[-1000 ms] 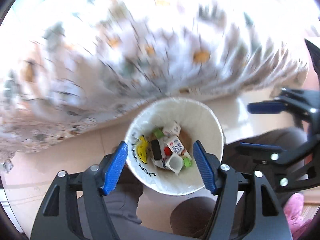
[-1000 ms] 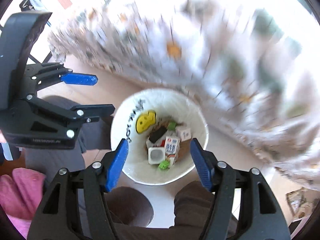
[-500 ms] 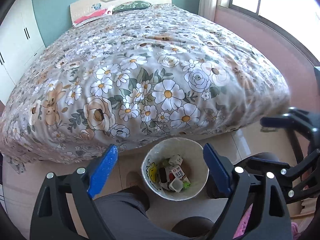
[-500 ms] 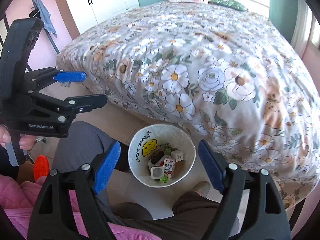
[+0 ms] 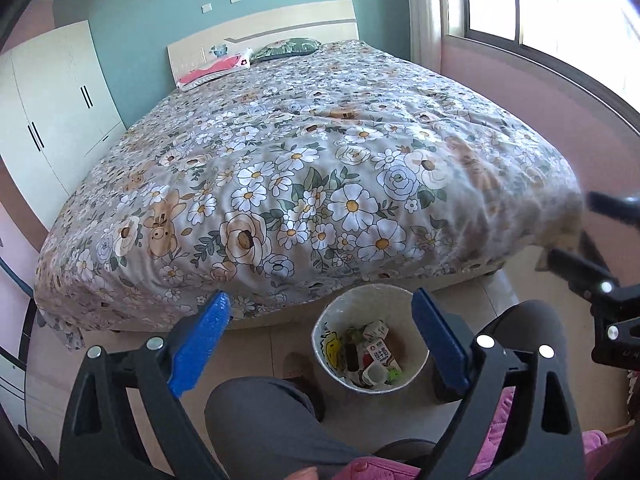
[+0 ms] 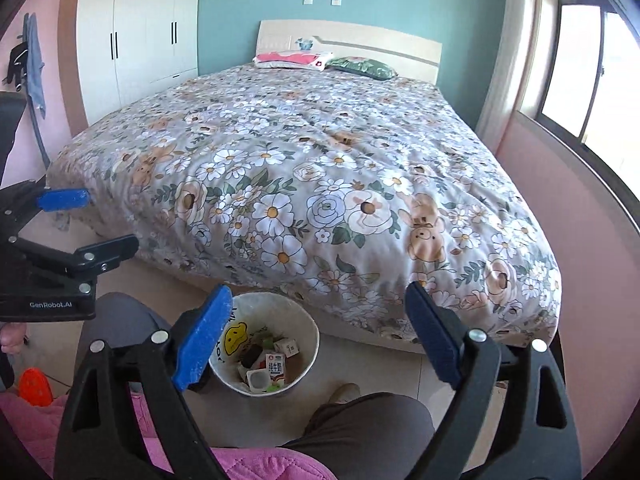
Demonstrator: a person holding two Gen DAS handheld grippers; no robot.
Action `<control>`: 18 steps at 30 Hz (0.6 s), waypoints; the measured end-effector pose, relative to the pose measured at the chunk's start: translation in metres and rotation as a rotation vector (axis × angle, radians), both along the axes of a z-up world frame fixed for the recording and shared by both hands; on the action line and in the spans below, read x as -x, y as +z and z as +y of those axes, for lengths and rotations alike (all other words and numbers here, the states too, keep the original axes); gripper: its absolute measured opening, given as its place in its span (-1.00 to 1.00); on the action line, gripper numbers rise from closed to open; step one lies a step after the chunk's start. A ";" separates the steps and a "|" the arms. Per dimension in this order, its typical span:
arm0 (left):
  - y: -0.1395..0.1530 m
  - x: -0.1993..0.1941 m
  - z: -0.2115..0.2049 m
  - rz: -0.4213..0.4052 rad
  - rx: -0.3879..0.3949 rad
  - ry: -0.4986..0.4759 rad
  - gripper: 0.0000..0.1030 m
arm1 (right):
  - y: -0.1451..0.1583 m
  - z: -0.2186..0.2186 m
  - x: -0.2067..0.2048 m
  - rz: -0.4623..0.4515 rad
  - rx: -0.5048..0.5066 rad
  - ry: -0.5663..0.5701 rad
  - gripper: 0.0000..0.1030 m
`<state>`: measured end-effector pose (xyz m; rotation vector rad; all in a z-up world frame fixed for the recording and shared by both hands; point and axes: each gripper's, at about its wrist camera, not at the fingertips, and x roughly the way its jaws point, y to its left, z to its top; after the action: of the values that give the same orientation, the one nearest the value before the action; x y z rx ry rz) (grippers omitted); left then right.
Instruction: Collect trash
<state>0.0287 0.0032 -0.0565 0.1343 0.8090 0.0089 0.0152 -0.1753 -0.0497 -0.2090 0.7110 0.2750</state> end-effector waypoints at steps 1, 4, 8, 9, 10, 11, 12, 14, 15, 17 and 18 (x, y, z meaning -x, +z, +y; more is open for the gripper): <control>0.000 0.003 -0.002 -0.001 -0.009 -0.003 0.82 | 0.001 0.000 0.004 -0.009 0.005 -0.006 0.68; 0.002 0.009 -0.005 -0.010 -0.034 -0.002 0.82 | 0.003 0.002 0.013 -0.034 0.024 -0.022 0.68; 0.004 0.014 -0.007 -0.021 -0.051 -0.008 0.82 | 0.006 0.003 0.020 -0.046 0.026 -0.032 0.68; 0.004 0.014 -0.007 -0.021 -0.050 -0.011 0.82 | 0.008 0.002 0.020 -0.050 0.023 -0.038 0.68; 0.005 0.015 -0.008 -0.020 -0.047 -0.015 0.82 | 0.011 0.000 0.020 -0.054 0.015 -0.043 0.68; 0.005 0.015 -0.008 -0.018 -0.045 -0.018 0.82 | 0.012 0.000 0.021 -0.058 0.008 -0.047 0.68; 0.004 0.015 -0.009 -0.017 -0.044 -0.019 0.82 | 0.014 -0.001 0.021 -0.061 0.003 -0.049 0.68; 0.004 0.016 -0.009 -0.016 -0.044 -0.020 0.82 | 0.017 -0.001 0.023 -0.066 -0.010 -0.047 0.68; 0.004 0.016 -0.009 -0.015 -0.044 -0.020 0.82 | 0.019 -0.001 0.024 -0.071 -0.013 -0.047 0.68; 0.004 0.016 -0.009 -0.015 -0.043 -0.020 0.82 | 0.020 0.001 0.025 -0.074 -0.010 -0.044 0.68; 0.004 0.016 -0.009 -0.015 -0.044 -0.020 0.82 | 0.020 0.001 0.025 -0.072 -0.014 -0.042 0.68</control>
<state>0.0131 -0.0059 -0.0526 0.1837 0.7925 0.0089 -0.0098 -0.1744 -0.0302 -0.1897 0.6409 0.2306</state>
